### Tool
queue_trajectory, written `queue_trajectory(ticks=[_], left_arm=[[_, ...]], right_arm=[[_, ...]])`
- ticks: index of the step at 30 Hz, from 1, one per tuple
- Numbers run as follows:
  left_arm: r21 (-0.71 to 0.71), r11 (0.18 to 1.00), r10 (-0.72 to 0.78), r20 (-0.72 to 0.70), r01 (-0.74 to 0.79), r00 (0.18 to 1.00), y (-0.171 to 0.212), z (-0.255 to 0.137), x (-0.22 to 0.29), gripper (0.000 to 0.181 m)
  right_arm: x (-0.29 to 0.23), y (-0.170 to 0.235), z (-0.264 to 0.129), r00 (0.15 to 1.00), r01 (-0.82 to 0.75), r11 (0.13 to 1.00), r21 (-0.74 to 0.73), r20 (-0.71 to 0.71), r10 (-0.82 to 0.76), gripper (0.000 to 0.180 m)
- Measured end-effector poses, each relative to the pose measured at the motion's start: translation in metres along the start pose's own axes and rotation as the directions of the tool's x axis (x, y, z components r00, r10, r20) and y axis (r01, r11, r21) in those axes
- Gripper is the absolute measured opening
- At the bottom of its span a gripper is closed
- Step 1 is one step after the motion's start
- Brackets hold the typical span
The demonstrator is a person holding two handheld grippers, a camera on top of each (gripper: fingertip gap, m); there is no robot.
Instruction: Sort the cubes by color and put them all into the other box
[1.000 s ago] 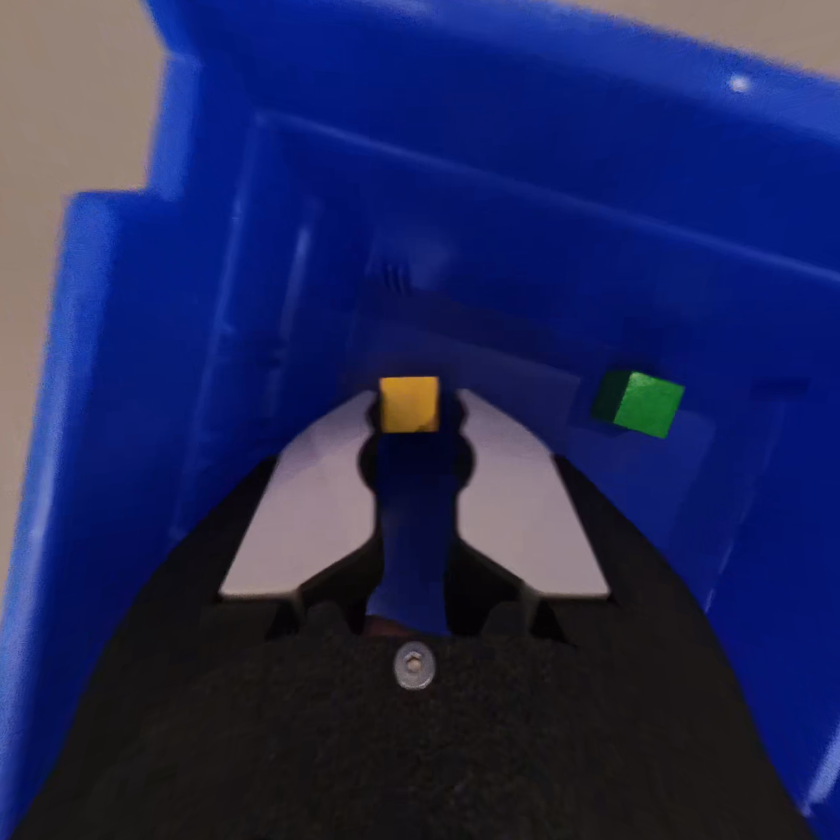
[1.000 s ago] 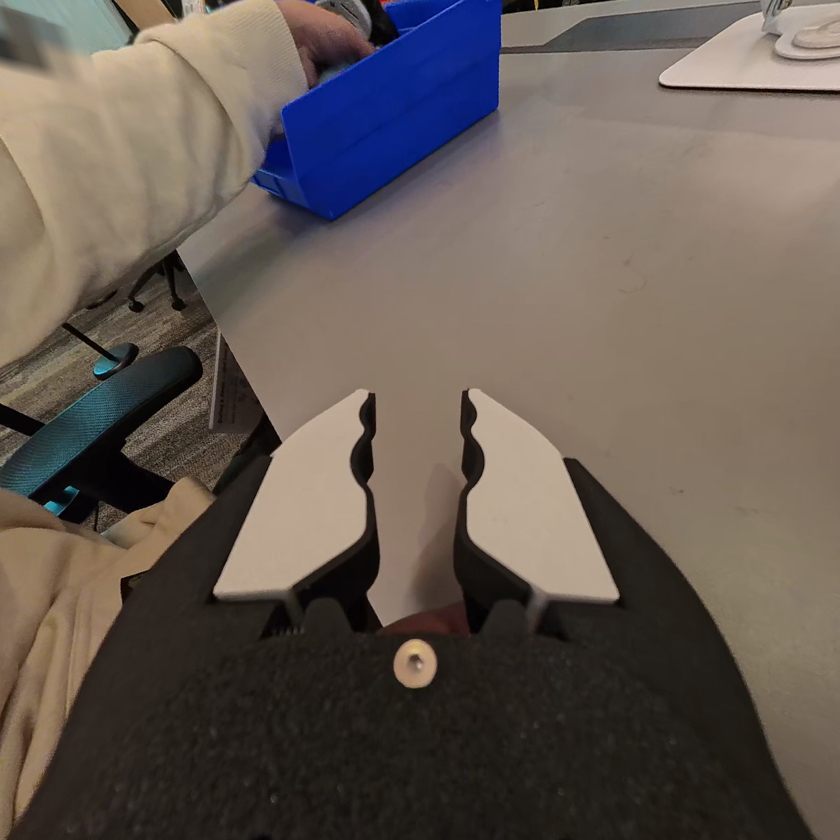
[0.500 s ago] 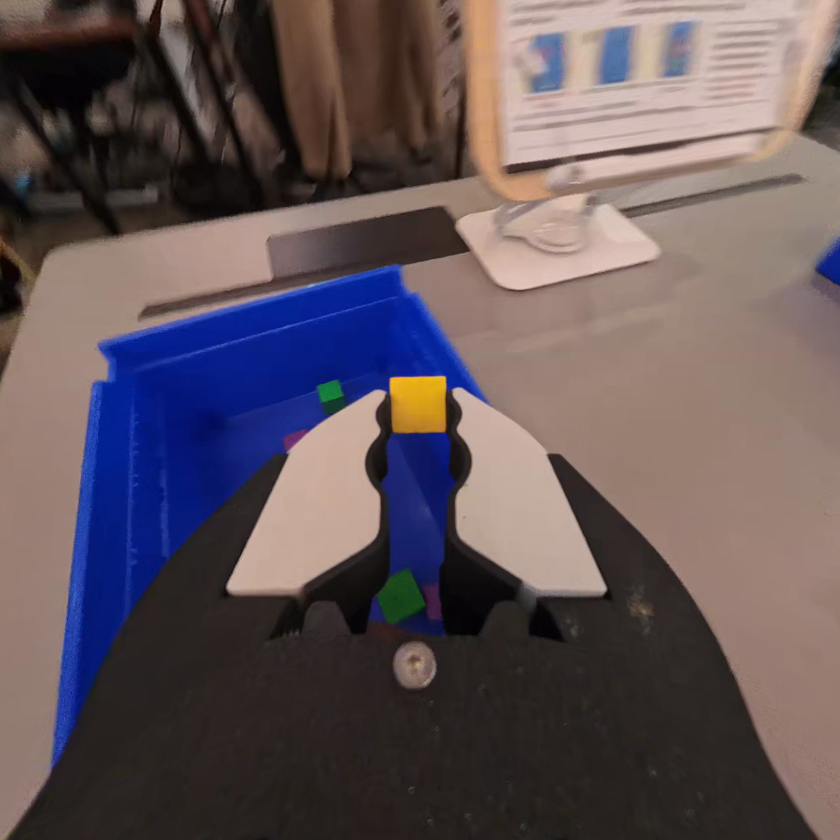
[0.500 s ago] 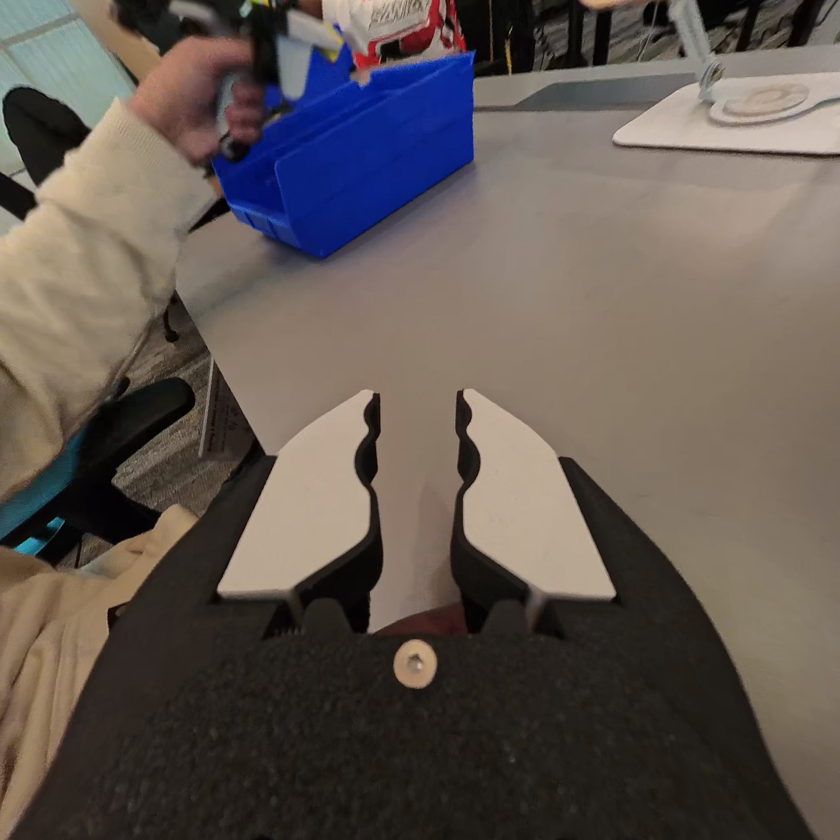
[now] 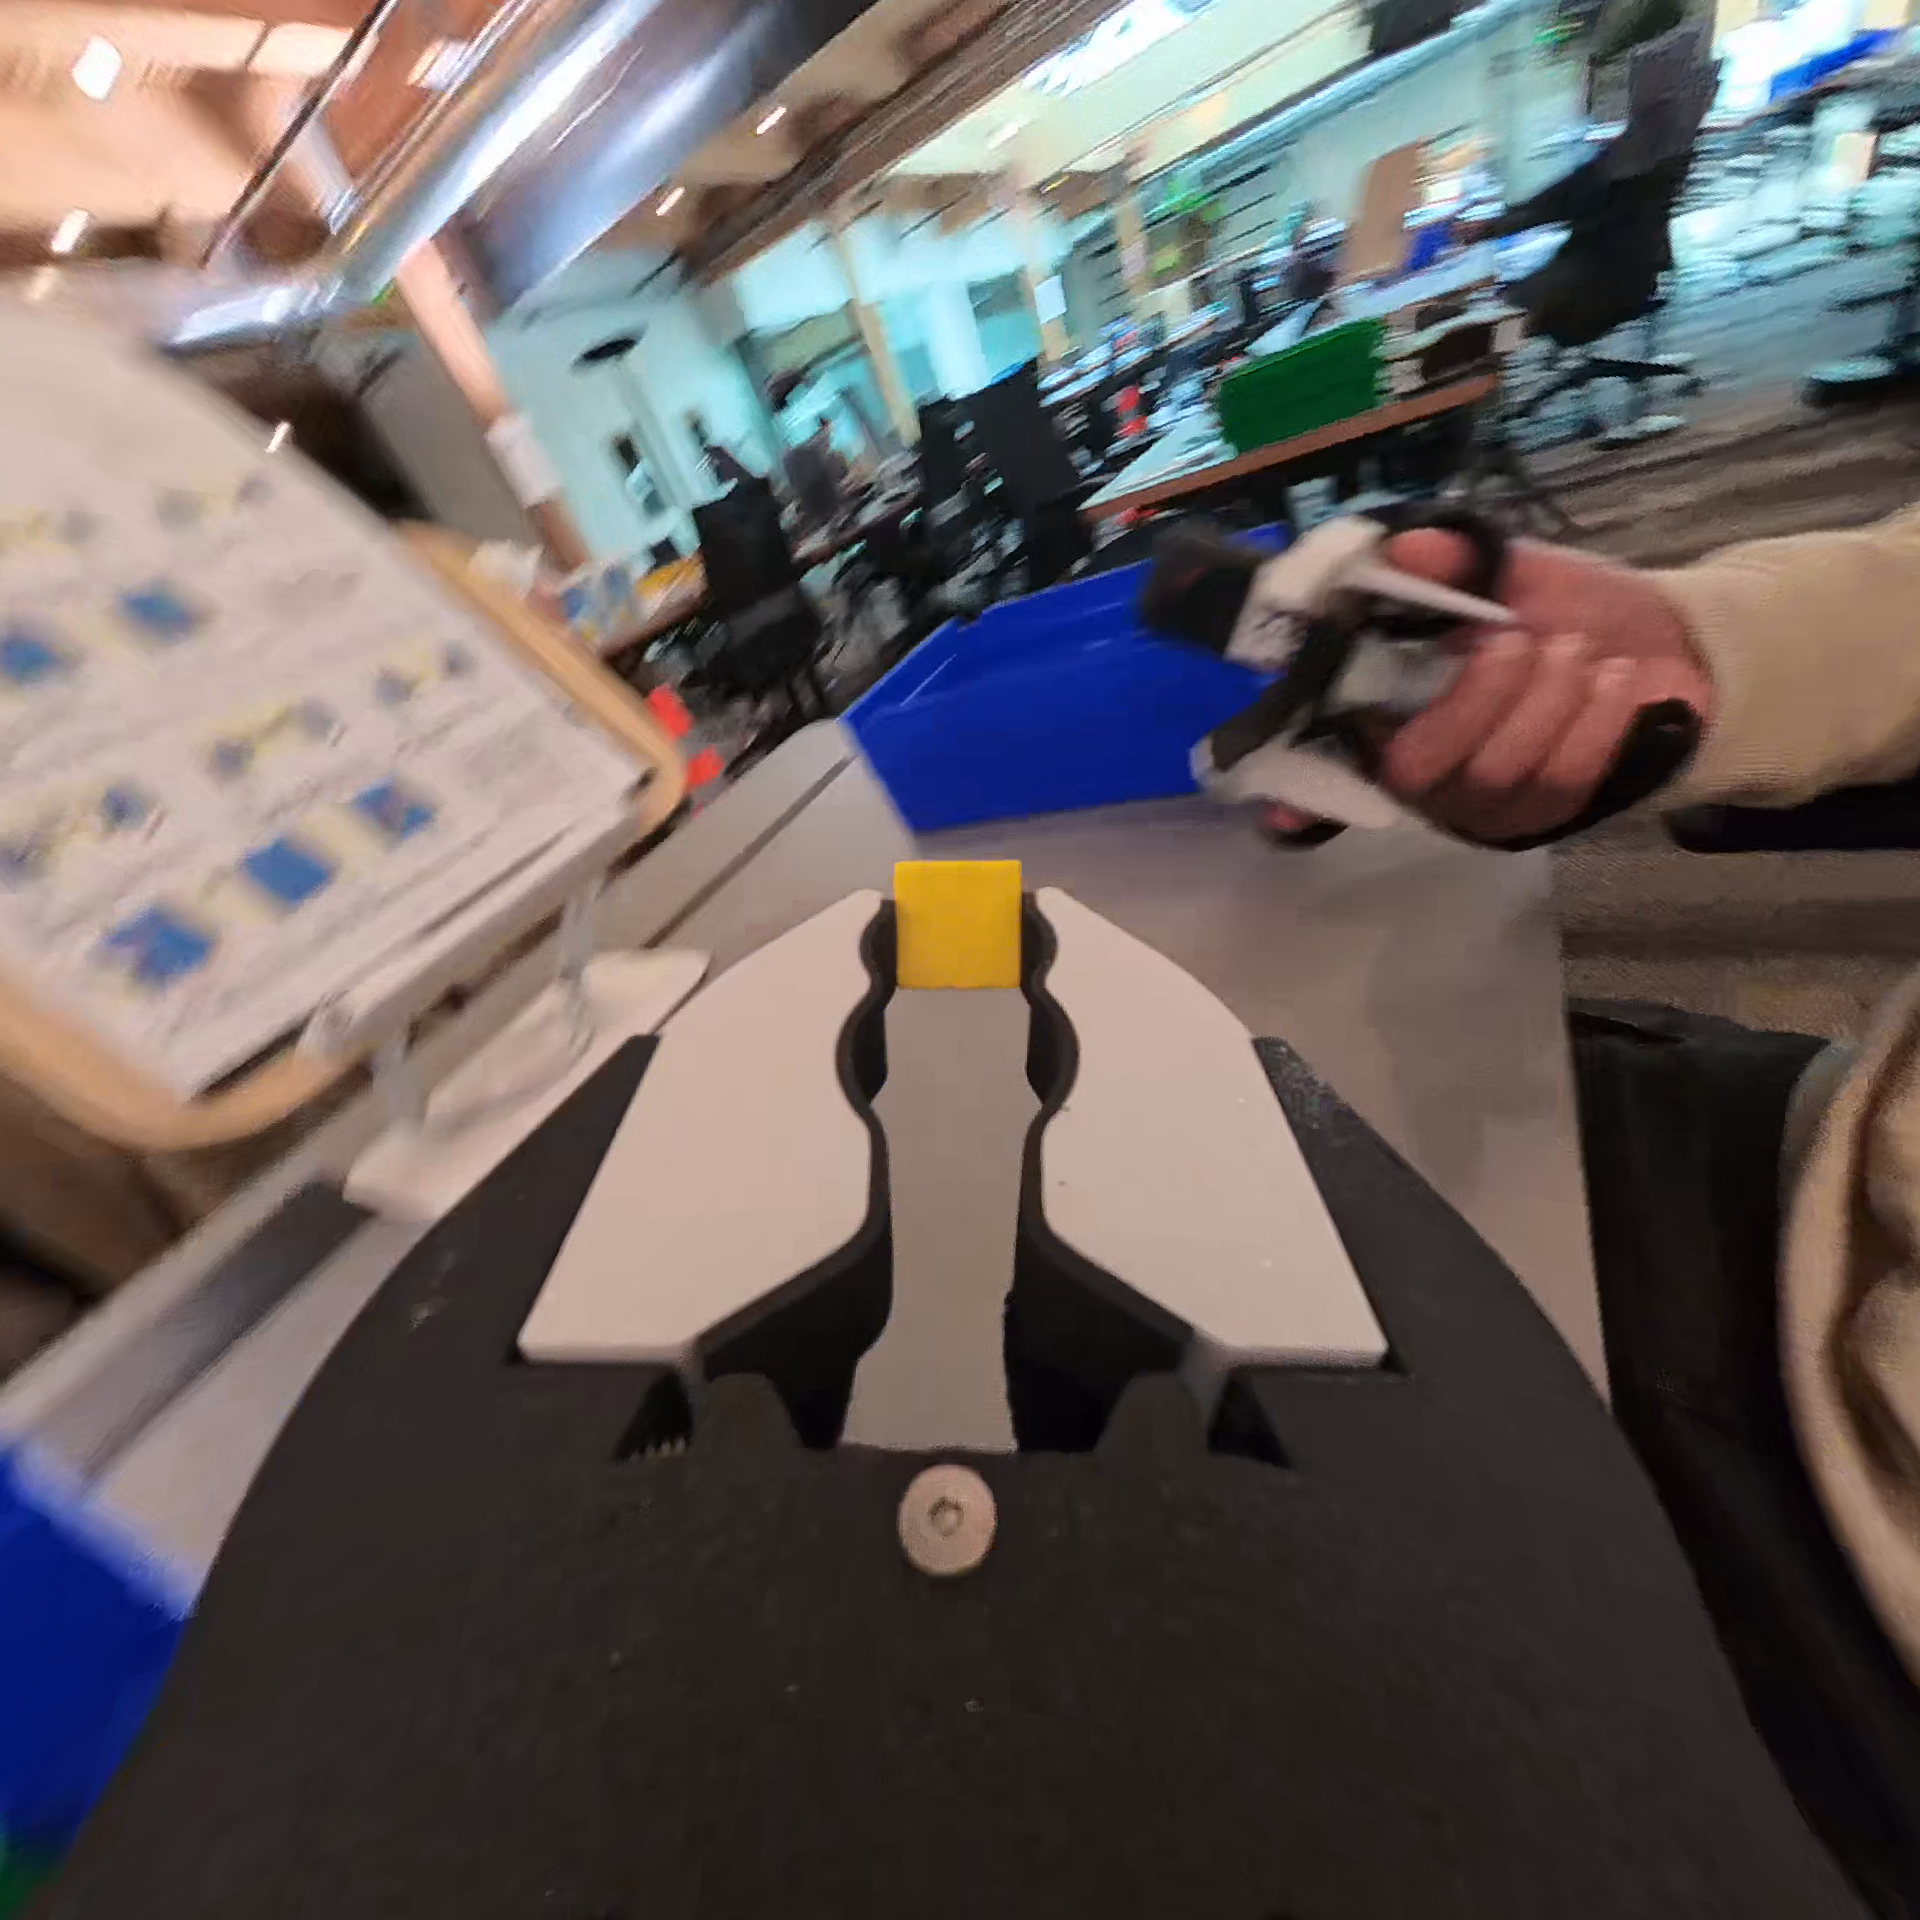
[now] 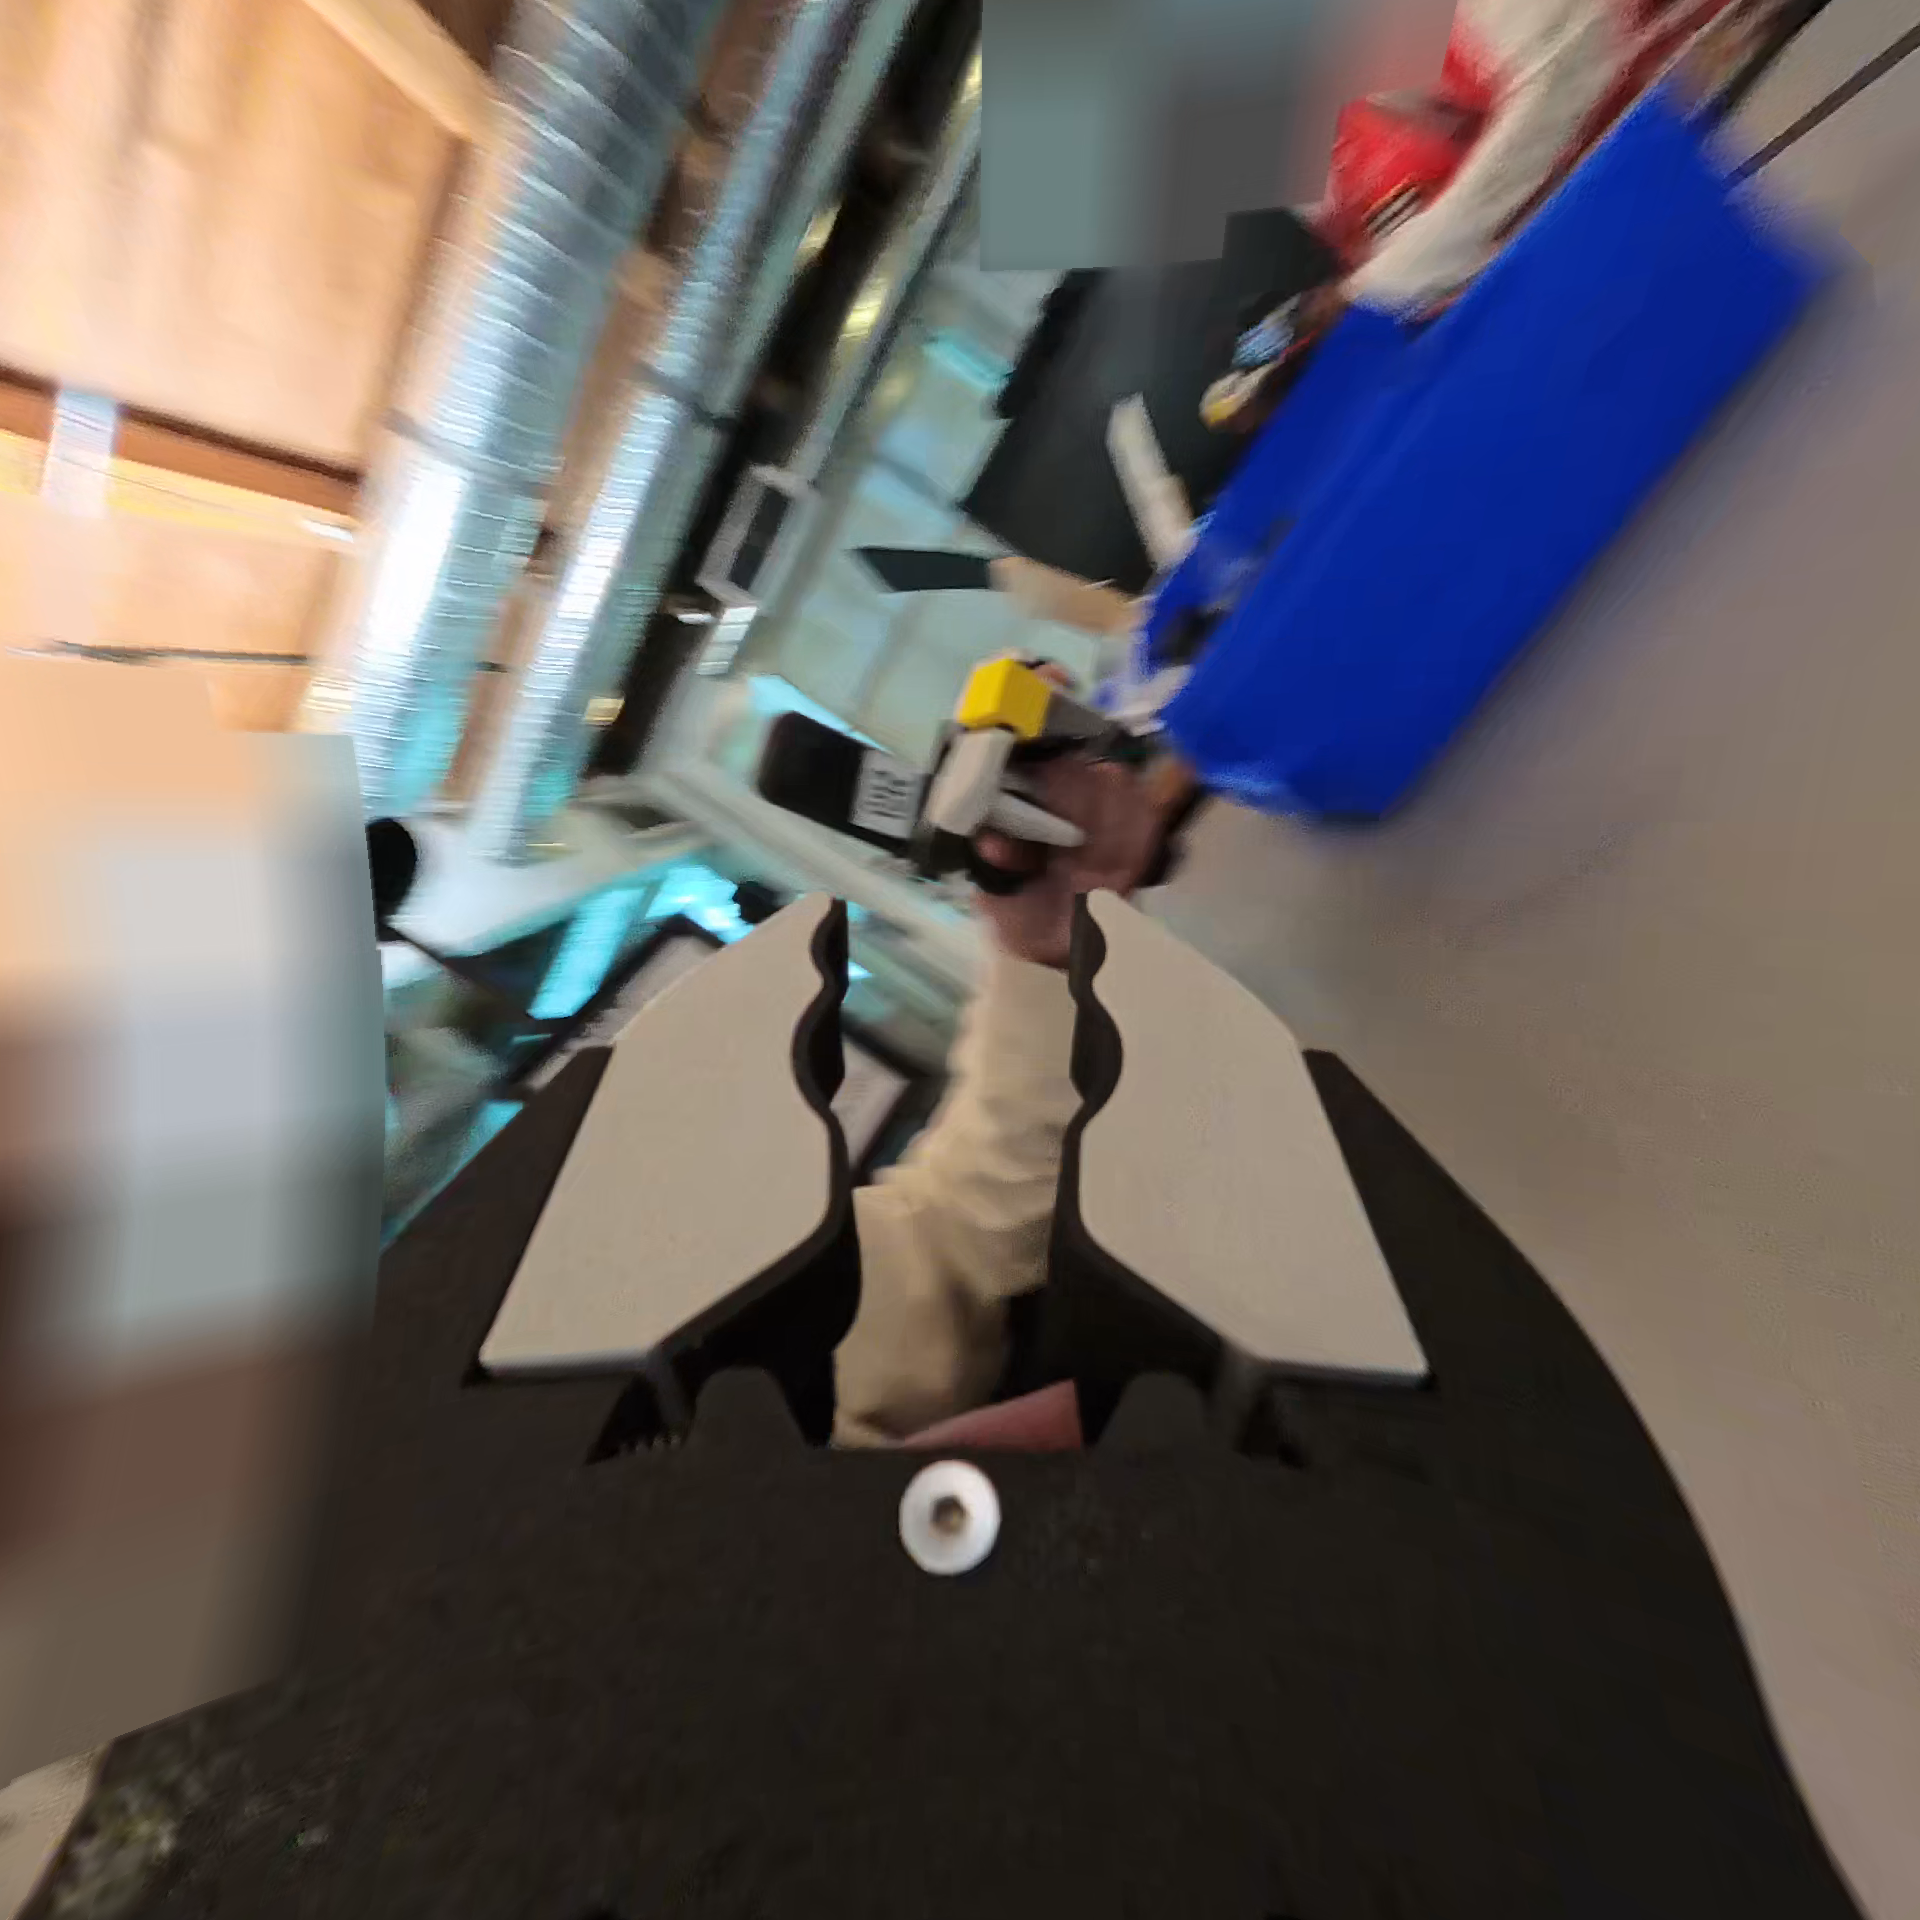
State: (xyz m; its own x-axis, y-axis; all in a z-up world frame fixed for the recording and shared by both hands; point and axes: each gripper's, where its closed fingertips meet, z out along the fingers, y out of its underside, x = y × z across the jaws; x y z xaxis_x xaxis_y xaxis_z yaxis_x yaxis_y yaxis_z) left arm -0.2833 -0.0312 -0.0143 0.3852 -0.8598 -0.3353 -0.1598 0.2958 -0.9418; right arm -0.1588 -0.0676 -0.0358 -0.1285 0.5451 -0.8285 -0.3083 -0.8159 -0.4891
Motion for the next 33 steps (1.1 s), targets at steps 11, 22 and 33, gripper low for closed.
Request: queue_trajectory(ticks=[11,22,33], left_arm=[[0.058,0.991,0.134,-0.318,-0.122,0.938,-0.011,0.077,0.087,0.022],[-0.174,0.934,-0.269,0.228,0.311,0.936,0.053,0.034,0.067,0.030],[-0.257,0.922,-0.223,0.258,0.289,0.940,0.073,0.024,0.081,0.030]], right_arm=[[-0.014,0.019,0.046,0.950,-0.133,0.976,-0.174,0.258,0.175,0.022],[0.025,-0.009,-0.063,0.770,0.474,0.867,-0.155,-0.403,-0.494,0.023],[0.001,-0.130,-0.184,0.094,0.664,0.641,-0.384,-0.808,-0.582,0.022]])
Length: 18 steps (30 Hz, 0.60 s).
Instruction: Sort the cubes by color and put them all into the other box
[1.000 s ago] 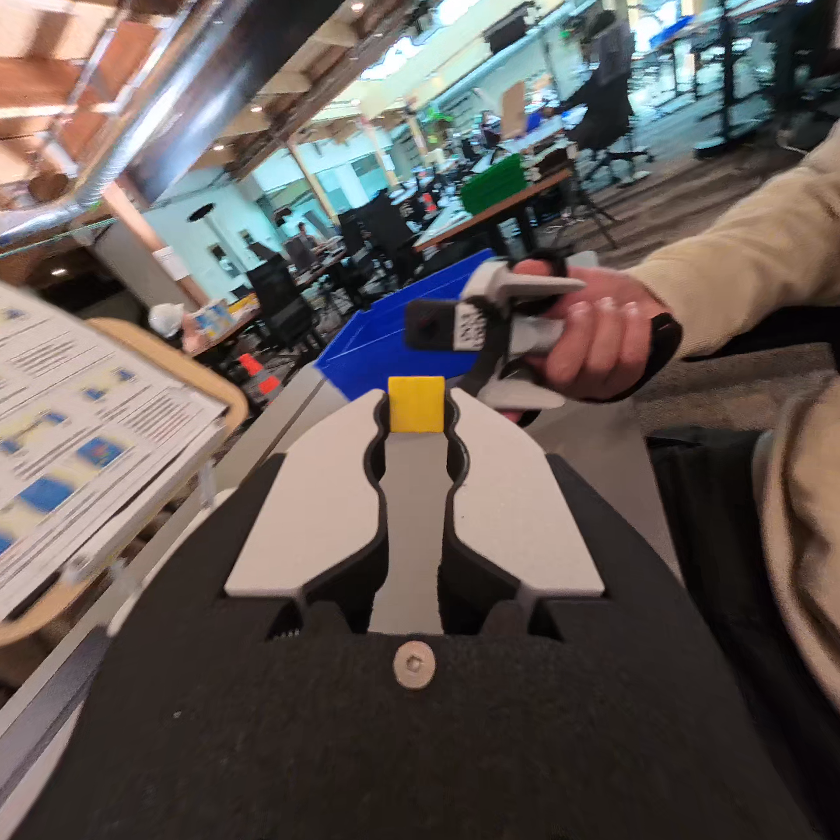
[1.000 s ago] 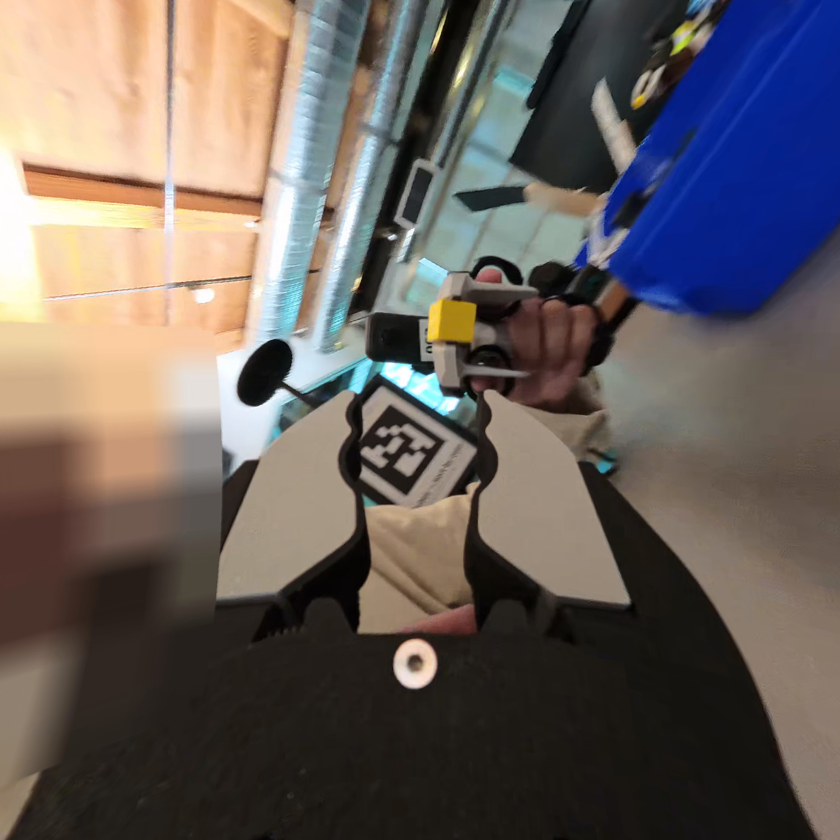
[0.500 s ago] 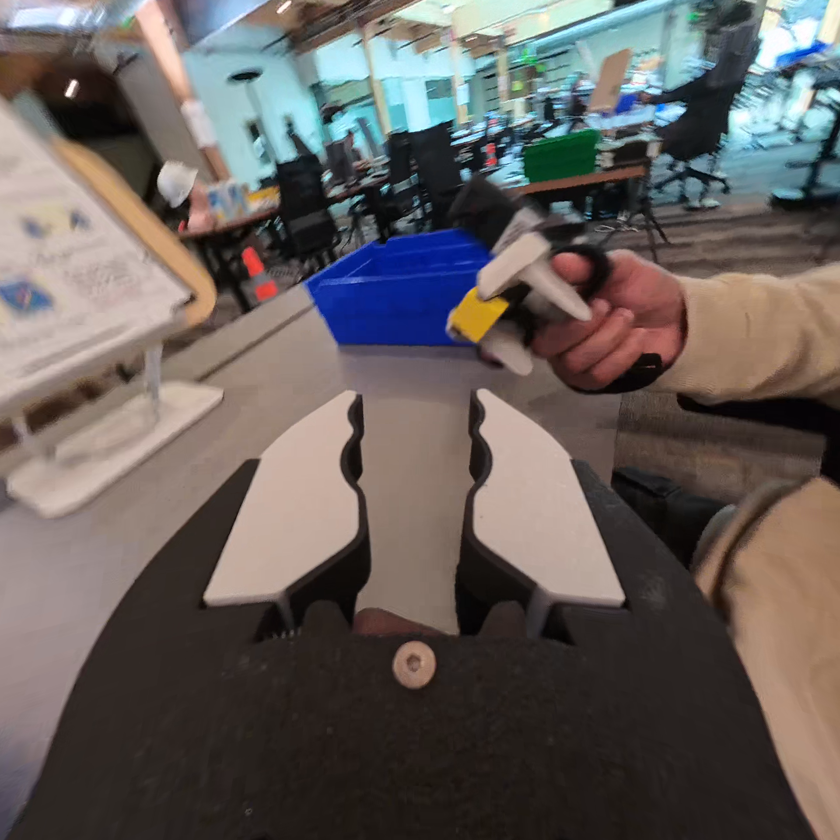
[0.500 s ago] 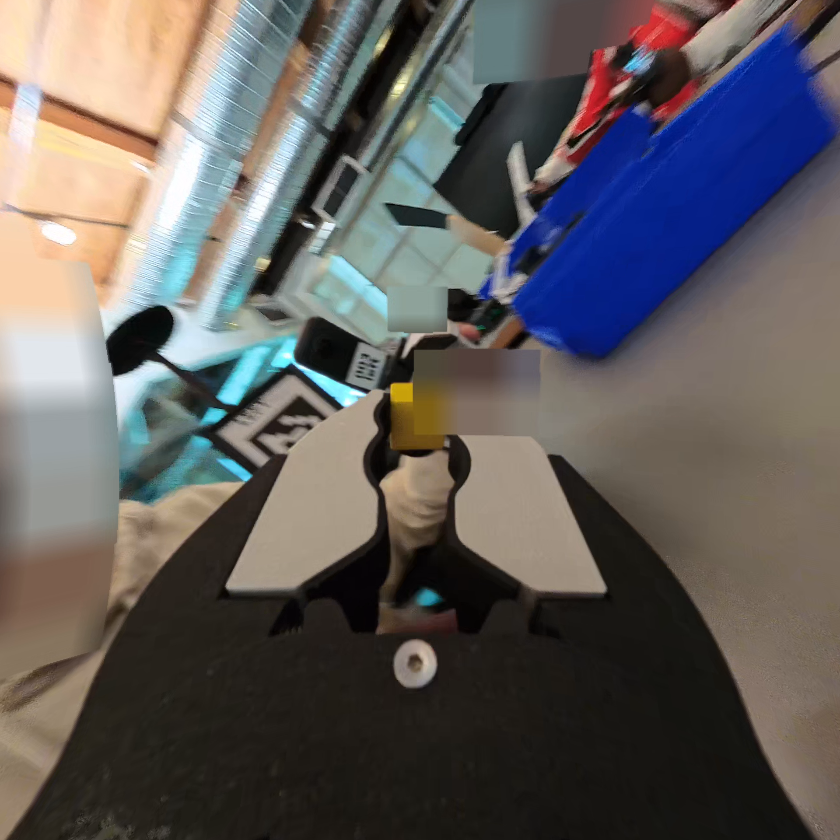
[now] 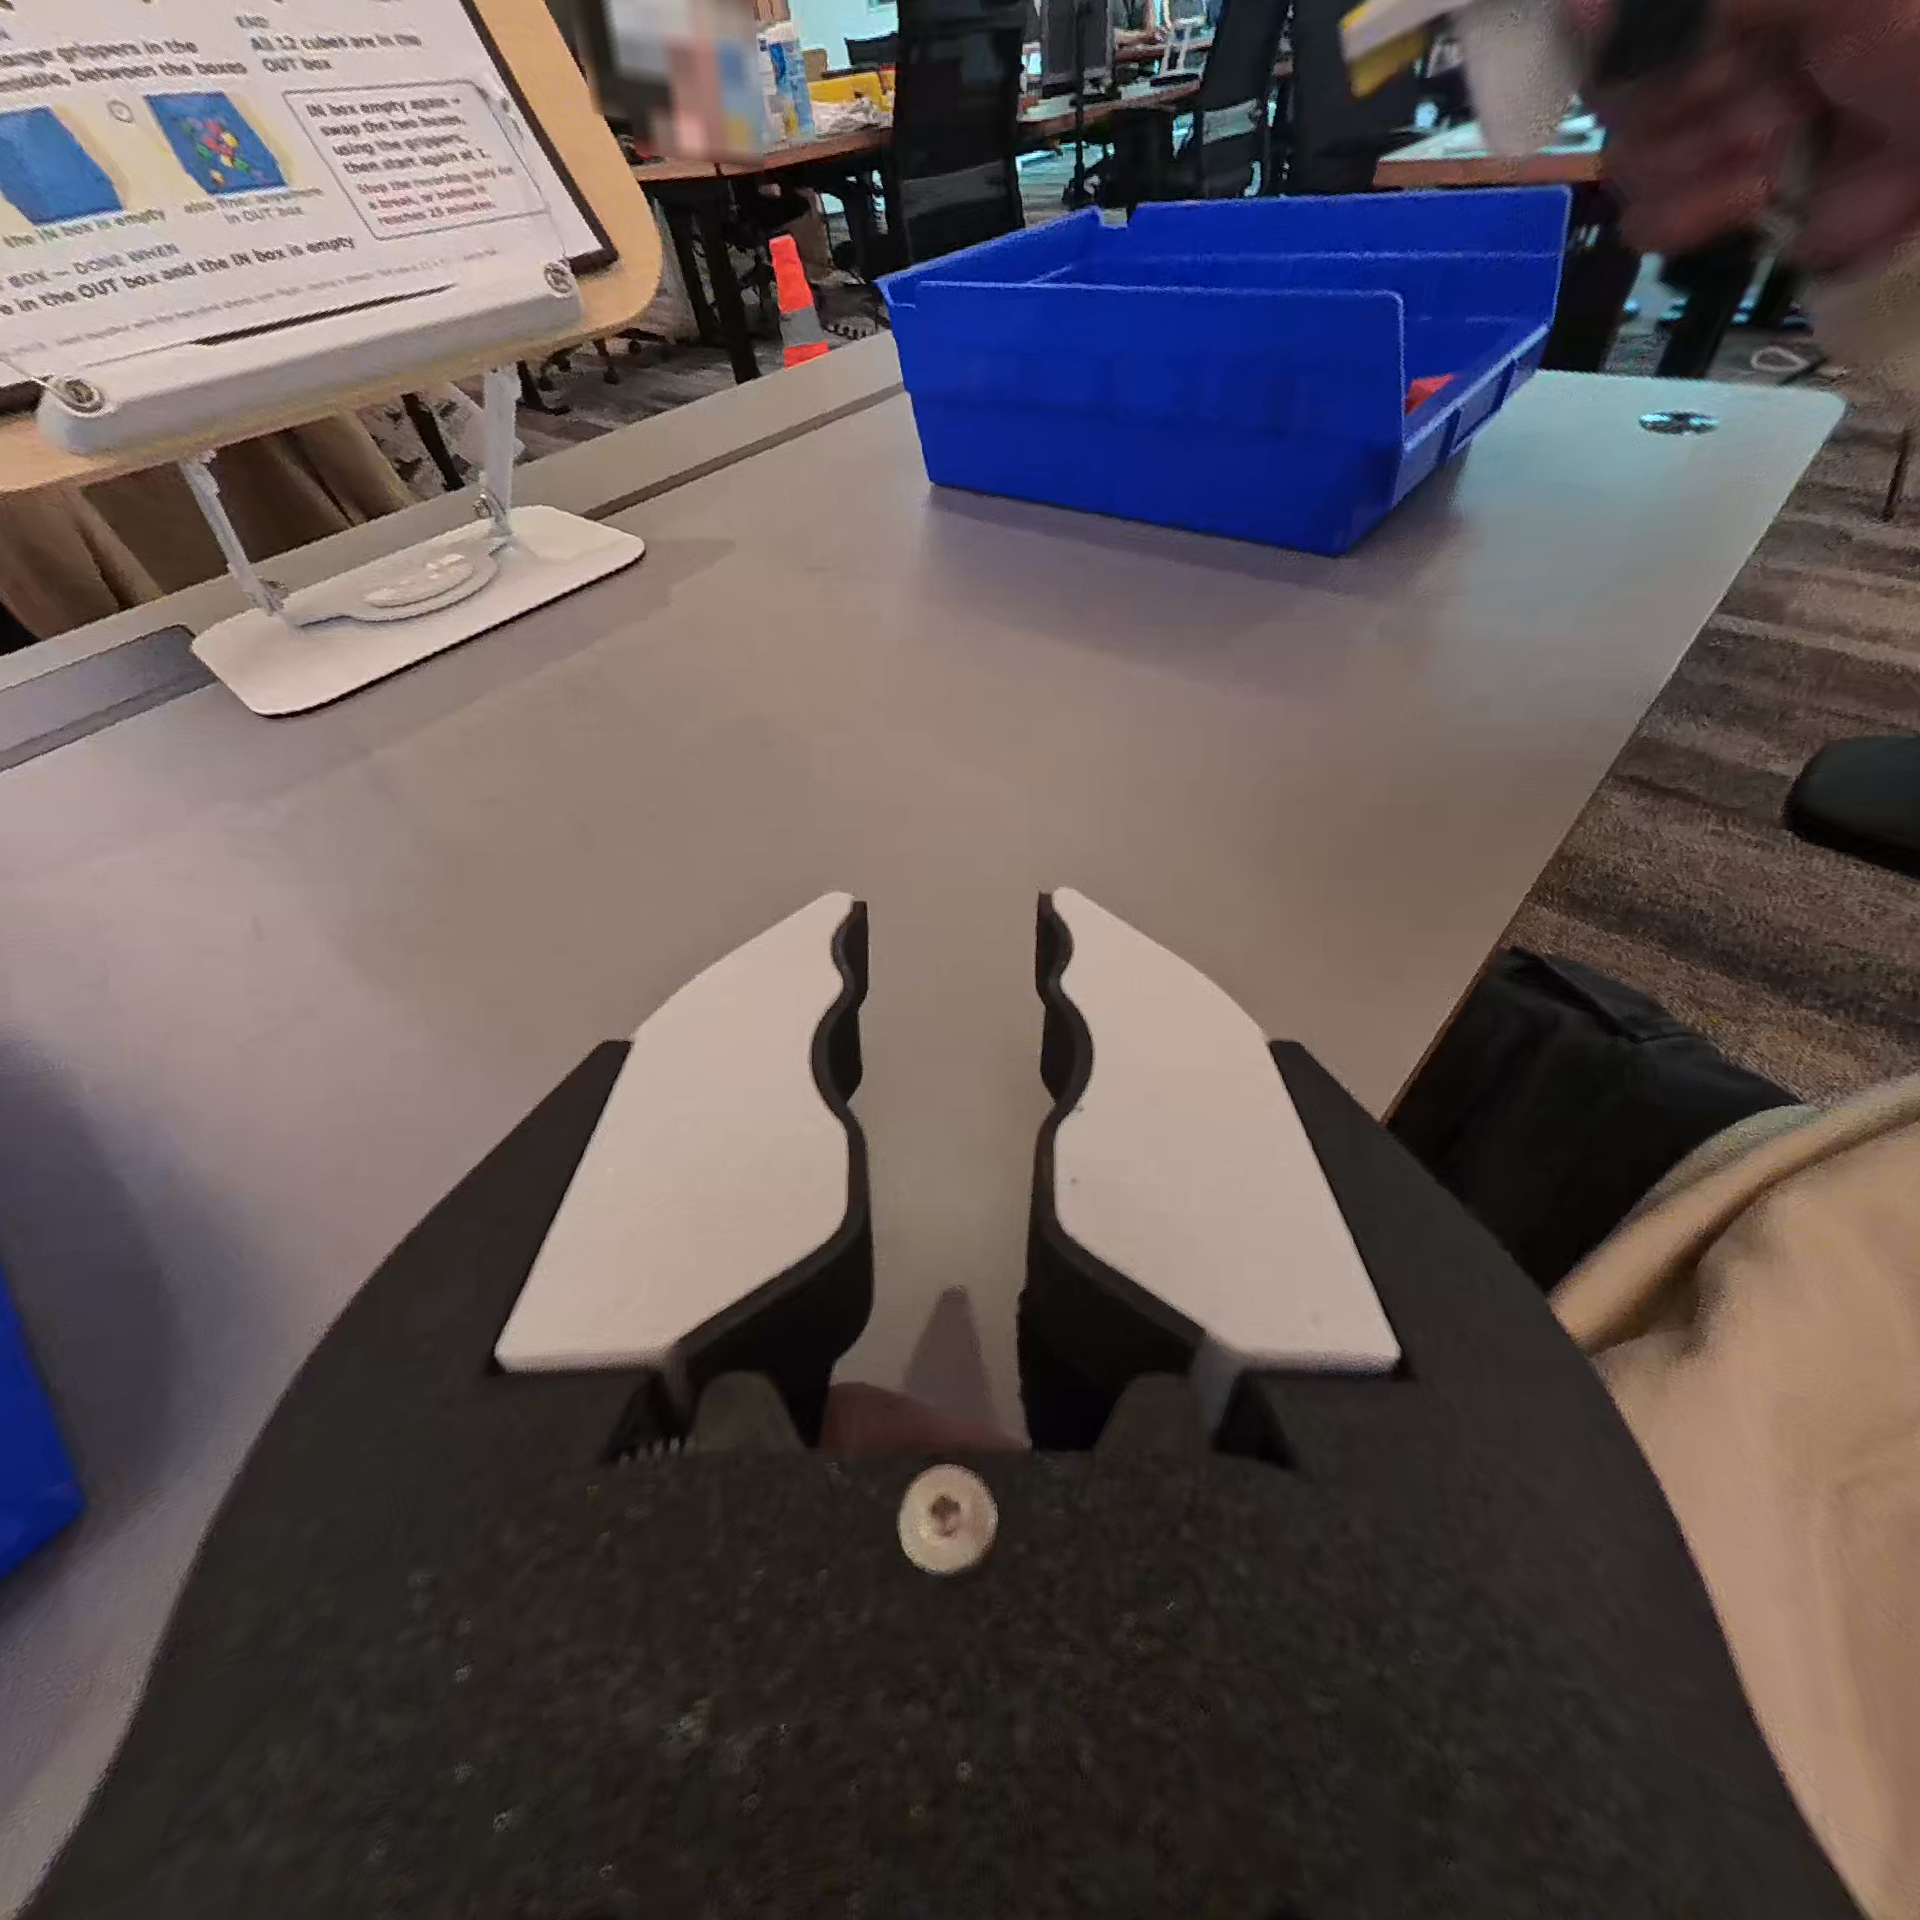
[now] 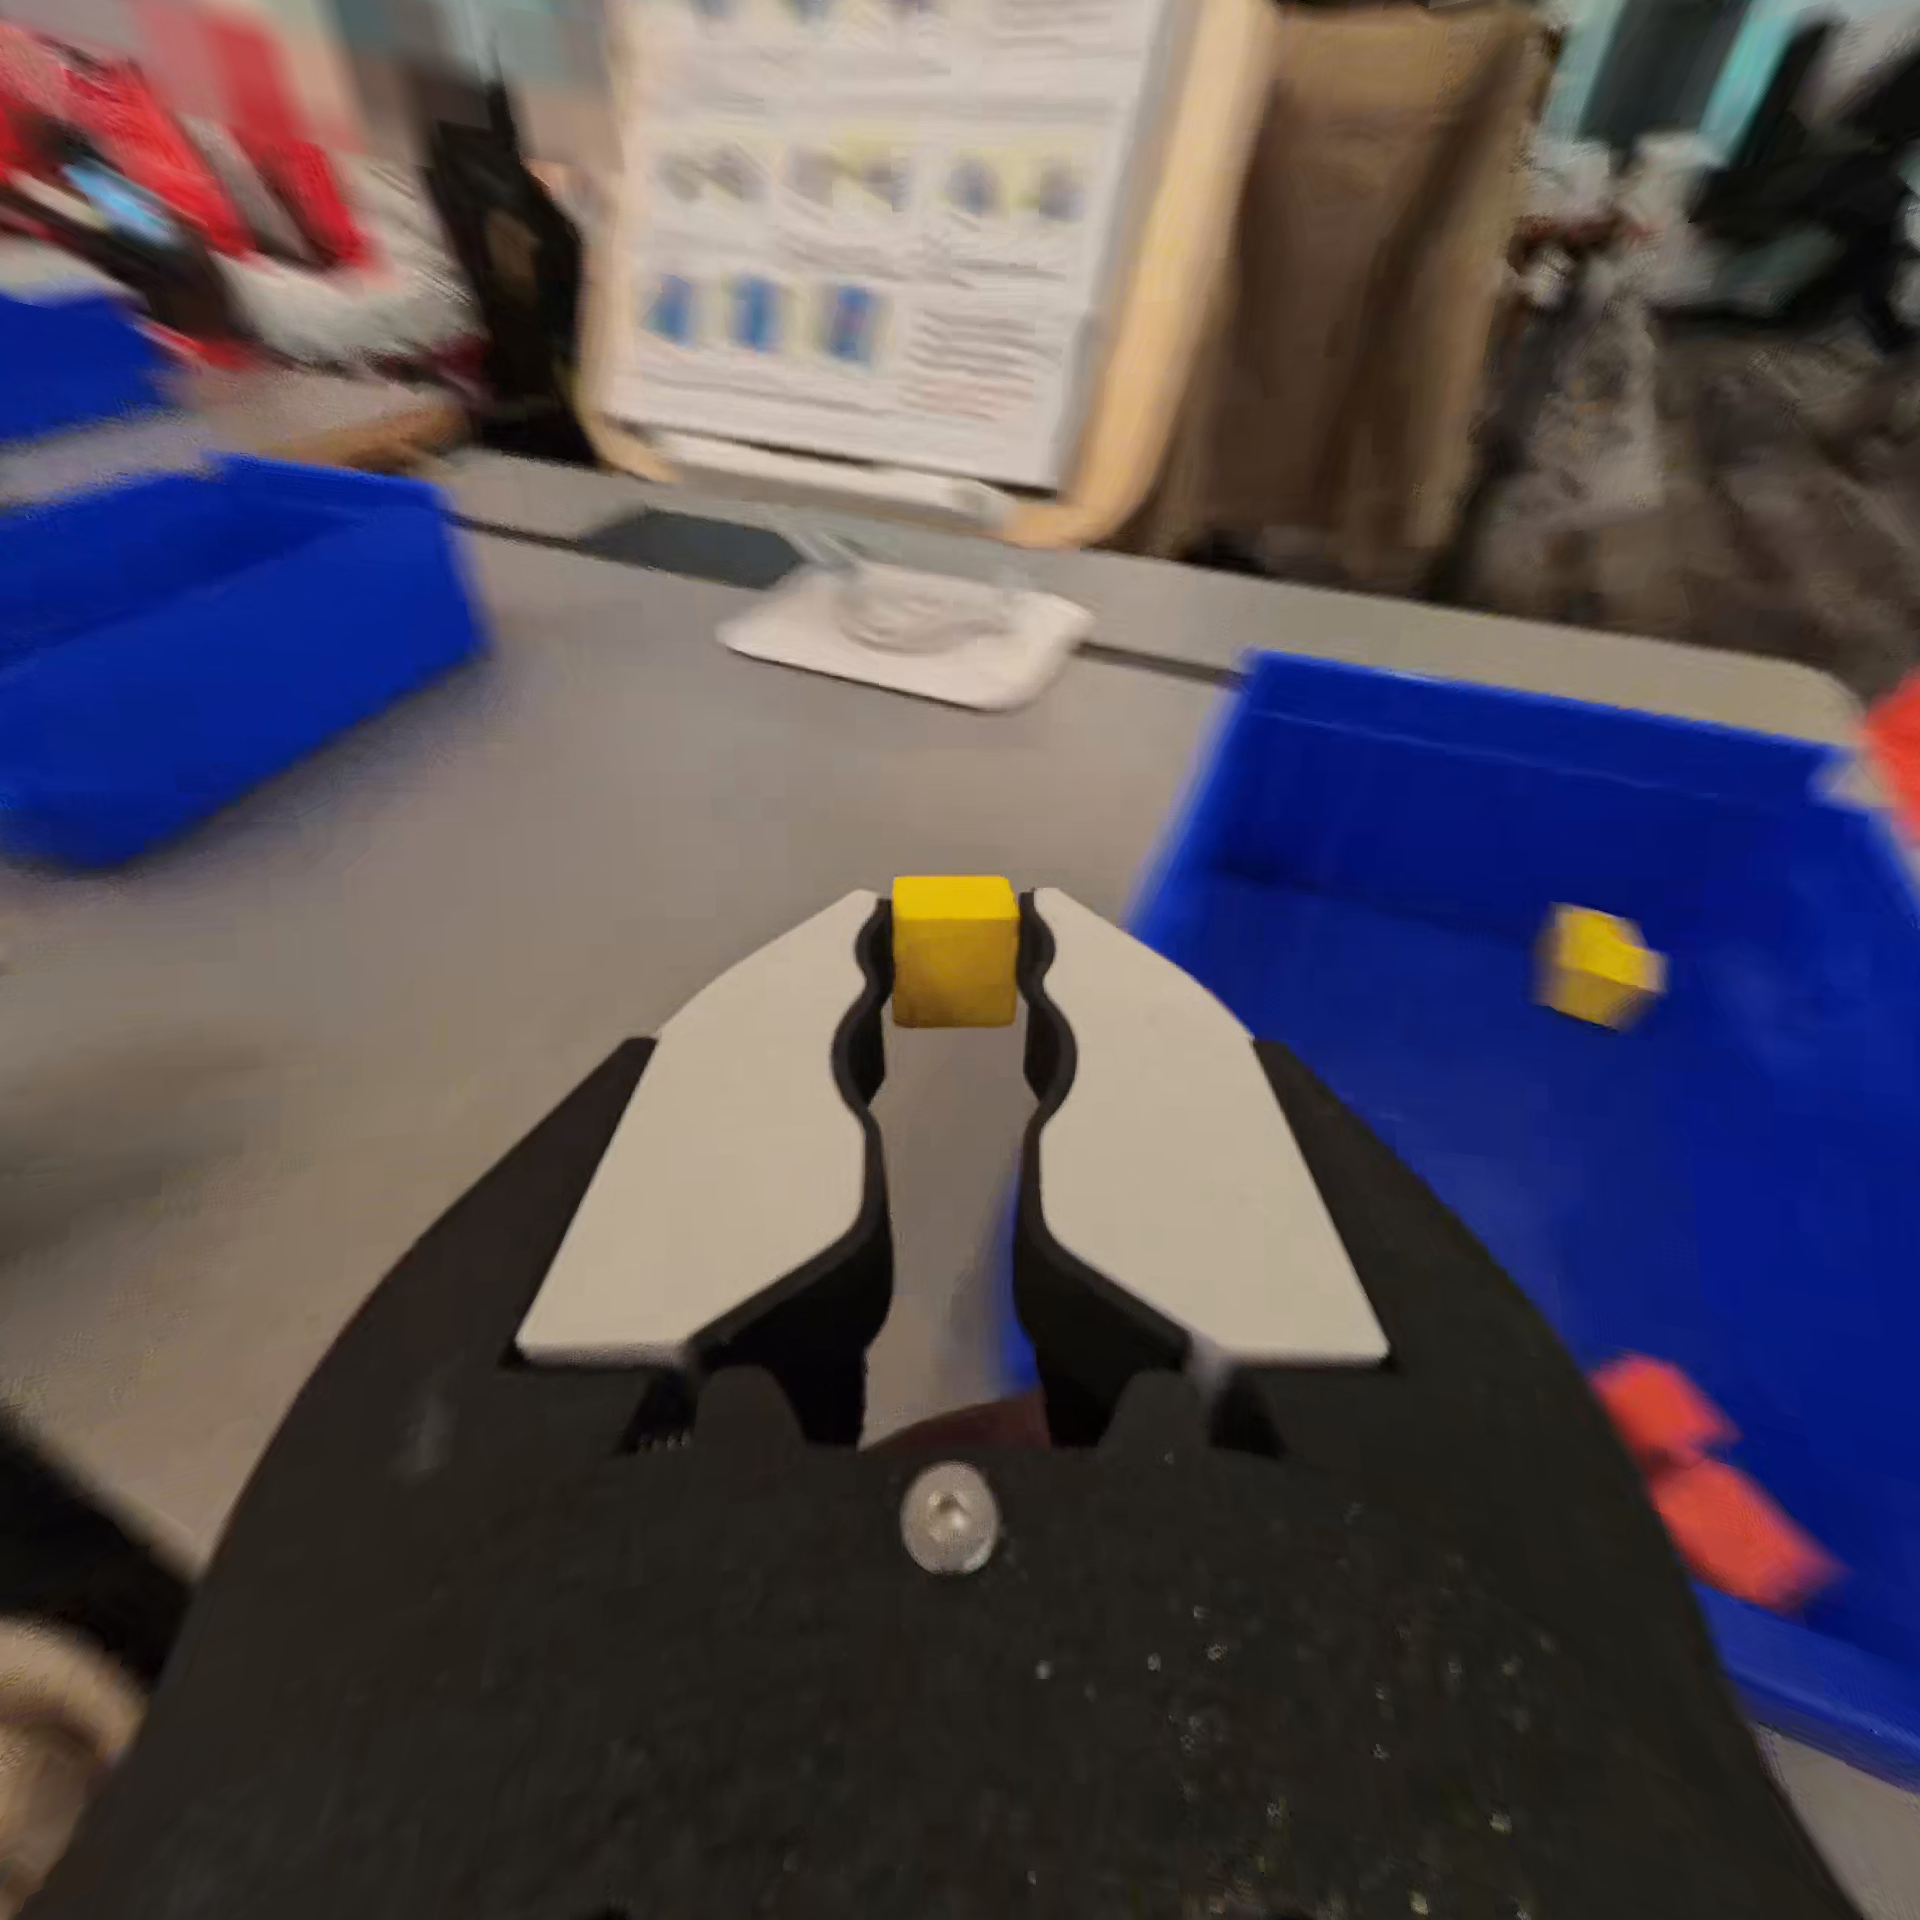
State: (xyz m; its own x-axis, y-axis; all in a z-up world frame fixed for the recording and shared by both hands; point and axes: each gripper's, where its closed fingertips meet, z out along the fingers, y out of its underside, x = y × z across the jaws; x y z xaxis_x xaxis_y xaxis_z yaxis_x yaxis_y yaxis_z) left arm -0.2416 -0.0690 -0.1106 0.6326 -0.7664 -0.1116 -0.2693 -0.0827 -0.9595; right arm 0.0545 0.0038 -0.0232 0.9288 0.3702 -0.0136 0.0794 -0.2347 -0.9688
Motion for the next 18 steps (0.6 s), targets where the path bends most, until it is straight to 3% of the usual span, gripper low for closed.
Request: queue_trajectory(ticks=[2,4,7,11,16,18], left_arm=[[-0.002,1.000,0.019,-0.014,-0.019,1.000,0.001,0.001,0.003,0.030],[0.006,0.999,0.035,-0.023,-0.034,0.999,-0.001,0.002,0.005,0.030],[0.010,0.999,0.052,-0.047,-0.052,0.998,-0.002,0.001,0.011,0.031],[0.016,0.997,0.077,-0.054,-0.076,0.996,-0.003,-0.003,0.018,0.031],[0.015,0.995,0.095,-0.055,-0.095,0.994,0.000,-0.006,0.019,0.031],[0.011,0.996,0.089,-0.054,-0.089,0.995,0.000,-0.006,0.017,0.032]], right_arm=[[0.077,0.011,0.024,0.984,0.048,0.968,-0.246,-0.153,-0.088,0.023],[0.150,0.040,0.057,0.953,0.007,0.882,-0.472,-0.265,-0.150,0.023],[0.197,0.091,0.105,0.957,-0.071,0.735,-0.674,-0.254,-0.141,0.023],[0.227,0.126,0.139,0.937,-0.065,0.629,-0.774,-0.265,-0.229,0.023],[0.260,0.125,0.134,0.869,-0.135,0.622,-0.771,-0.394,-0.299,0.024],[0.258,0.118,0.131,0.862,-0.098,0.639,-0.763,-0.386,-0.329,0.043]])
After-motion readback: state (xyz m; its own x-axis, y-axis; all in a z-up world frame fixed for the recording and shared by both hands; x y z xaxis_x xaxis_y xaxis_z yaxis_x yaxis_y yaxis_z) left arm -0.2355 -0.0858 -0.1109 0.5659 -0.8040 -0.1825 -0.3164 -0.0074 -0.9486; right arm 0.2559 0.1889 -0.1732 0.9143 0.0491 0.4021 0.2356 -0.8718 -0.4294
